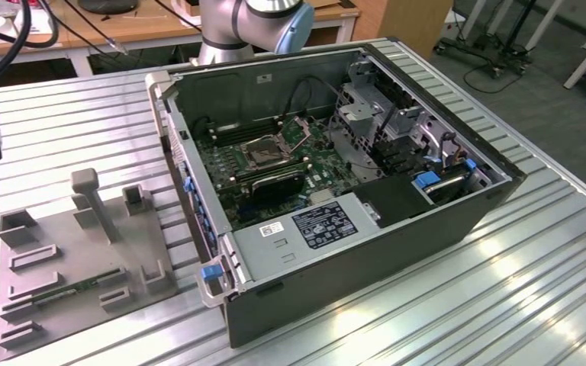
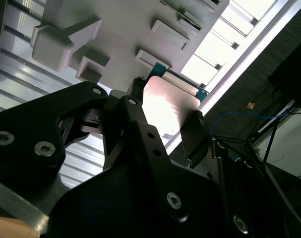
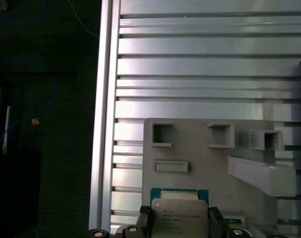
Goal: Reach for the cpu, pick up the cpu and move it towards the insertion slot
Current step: 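Pick up the cpu and move it towards the insertion slot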
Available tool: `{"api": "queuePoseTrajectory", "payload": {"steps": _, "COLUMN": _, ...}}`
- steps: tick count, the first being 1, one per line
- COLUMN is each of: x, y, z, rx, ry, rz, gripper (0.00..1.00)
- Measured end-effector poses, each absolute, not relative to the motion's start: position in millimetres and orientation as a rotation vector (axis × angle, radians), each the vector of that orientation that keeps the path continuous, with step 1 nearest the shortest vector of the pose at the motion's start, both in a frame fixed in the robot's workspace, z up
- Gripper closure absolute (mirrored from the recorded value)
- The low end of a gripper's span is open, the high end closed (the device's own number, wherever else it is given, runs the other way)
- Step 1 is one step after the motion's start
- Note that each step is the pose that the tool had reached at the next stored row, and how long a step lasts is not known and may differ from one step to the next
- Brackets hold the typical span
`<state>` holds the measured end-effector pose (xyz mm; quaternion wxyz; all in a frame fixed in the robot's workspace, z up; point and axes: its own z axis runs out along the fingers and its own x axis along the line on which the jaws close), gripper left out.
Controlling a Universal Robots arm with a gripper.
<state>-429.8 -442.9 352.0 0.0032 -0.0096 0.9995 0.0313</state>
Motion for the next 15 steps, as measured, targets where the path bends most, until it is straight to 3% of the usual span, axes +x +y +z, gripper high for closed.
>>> {"api": "queuePoseTrajectory", "payload": {"steps": 15, "x": -426.2, "y": -442.9, "z": 352.0, "rx": -0.030, "ry": 3.133, "rz": 0.098, "gripper": 0.46}}
